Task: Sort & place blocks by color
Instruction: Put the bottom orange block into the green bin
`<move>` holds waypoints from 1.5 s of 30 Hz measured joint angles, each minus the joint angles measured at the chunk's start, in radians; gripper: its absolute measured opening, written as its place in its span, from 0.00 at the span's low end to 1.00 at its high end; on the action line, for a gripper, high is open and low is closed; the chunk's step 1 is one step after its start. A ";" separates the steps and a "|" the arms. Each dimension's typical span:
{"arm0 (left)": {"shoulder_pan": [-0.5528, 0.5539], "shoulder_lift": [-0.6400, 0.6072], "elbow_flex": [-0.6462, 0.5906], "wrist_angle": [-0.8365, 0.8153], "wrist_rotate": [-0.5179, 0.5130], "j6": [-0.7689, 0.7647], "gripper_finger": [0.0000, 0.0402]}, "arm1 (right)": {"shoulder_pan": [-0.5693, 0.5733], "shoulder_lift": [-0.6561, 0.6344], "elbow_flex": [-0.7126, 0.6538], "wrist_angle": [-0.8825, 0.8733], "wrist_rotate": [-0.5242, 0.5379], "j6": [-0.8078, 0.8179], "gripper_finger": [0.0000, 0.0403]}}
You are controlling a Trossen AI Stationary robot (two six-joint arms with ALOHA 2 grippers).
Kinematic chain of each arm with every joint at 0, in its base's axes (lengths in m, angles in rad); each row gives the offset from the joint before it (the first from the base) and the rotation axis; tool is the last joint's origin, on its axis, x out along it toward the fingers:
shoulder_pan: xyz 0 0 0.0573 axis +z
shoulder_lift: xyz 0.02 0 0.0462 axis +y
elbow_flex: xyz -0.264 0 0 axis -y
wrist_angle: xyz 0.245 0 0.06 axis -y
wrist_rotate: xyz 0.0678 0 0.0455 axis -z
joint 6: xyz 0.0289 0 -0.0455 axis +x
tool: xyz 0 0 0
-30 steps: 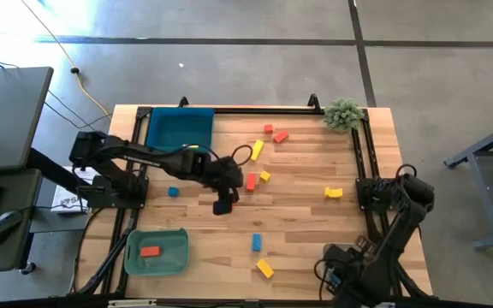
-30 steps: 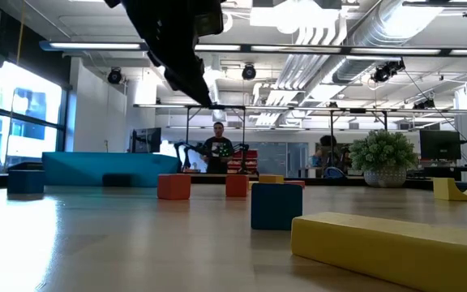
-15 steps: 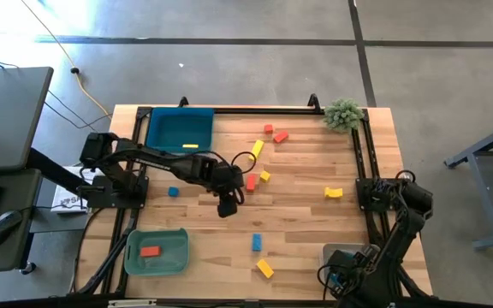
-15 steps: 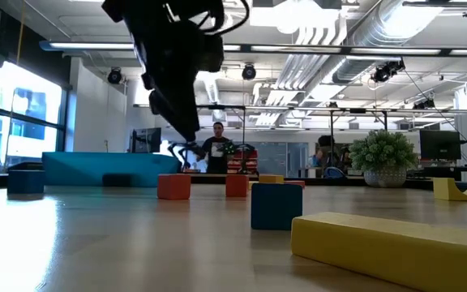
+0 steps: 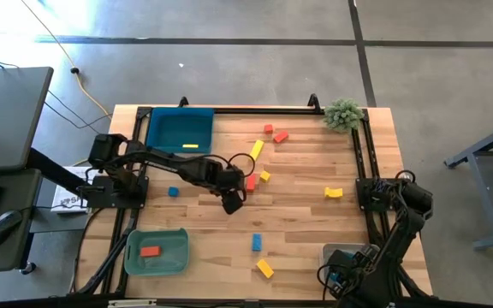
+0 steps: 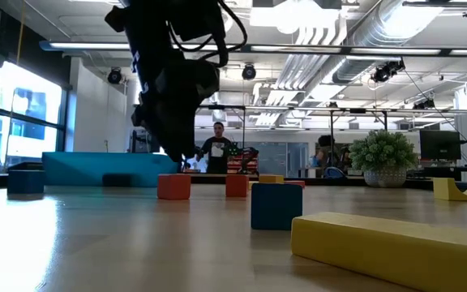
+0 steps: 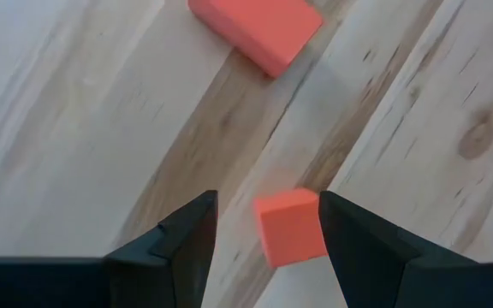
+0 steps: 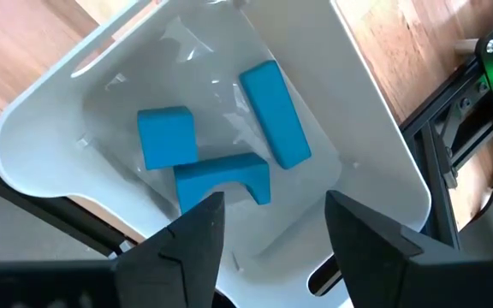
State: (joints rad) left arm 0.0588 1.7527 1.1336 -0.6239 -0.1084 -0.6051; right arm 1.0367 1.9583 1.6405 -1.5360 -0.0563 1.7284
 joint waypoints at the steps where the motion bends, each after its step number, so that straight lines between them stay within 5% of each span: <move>1: -0.002 0.000 0.000 -0.004 0.003 -0.009 0.49 | 0.000 0.000 0.000 0.000 0.000 0.000 0.47; 23: -0.036 0.128 0.000 -0.004 0.010 -0.073 0.48 | 0.000 0.000 0.000 0.000 0.062 -0.005 0.47; 33: -0.040 0.132 0.000 -0.001 -0.005 -0.006 0.26 | -0.001 0.000 0.000 -0.001 0.091 -0.008 0.47; 45: -0.093 0.021 0.000 -0.129 0.056 0.041 0.26 | -0.133 0.000 0.000 -0.014 0.254 -0.156 0.47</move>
State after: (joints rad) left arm -0.0345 1.7737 1.1336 -0.7526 -0.0528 -0.5641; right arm 0.9037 1.9579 1.6405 -1.5497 0.1981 1.5726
